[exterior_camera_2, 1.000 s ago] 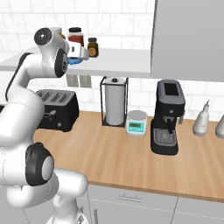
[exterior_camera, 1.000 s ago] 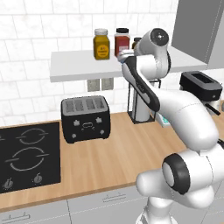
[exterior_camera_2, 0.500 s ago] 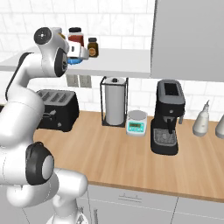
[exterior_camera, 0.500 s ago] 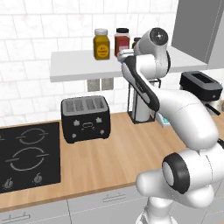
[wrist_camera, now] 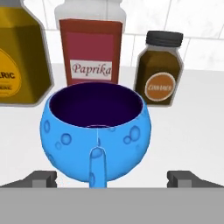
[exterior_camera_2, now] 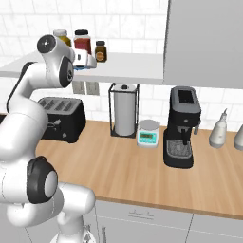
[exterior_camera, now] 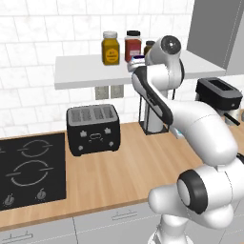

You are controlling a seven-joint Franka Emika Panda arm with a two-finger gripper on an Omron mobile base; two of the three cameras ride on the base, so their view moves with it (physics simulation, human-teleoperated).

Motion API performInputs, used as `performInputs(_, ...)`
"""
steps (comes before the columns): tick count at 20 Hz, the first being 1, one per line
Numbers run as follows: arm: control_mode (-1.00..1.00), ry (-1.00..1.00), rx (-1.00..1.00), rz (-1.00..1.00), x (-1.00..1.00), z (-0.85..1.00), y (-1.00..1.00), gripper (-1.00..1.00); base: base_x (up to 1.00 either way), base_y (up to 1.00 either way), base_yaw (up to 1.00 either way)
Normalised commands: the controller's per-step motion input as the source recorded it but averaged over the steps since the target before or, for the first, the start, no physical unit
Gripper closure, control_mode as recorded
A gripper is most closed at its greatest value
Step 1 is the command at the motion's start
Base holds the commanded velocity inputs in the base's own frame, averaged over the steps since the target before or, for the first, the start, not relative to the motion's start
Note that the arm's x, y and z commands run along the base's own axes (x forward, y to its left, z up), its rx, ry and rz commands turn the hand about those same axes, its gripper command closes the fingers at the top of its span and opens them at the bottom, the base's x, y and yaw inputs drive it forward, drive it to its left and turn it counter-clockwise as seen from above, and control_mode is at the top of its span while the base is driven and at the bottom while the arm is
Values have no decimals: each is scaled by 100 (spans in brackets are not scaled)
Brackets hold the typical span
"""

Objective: Gather all objects into one cabinet and sort the glasses and bowls to opposite sides.

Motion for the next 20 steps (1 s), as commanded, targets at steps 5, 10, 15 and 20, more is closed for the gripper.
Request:
performInputs(5, -100, 0, 0, 0, 0, 0, 0, 100, 0, 0, 0)
performInputs(10, -100, 0, 0, 0, 0, 0, 1, 100, 0, 0, 0)
performInputs(15, -100, 0, 0, 0, 0, 0, 0, 100, 0, 0, 0)
performInputs(20, -100, 0, 0, 0, 0, 0, 0, 100, 0, 0, 0)
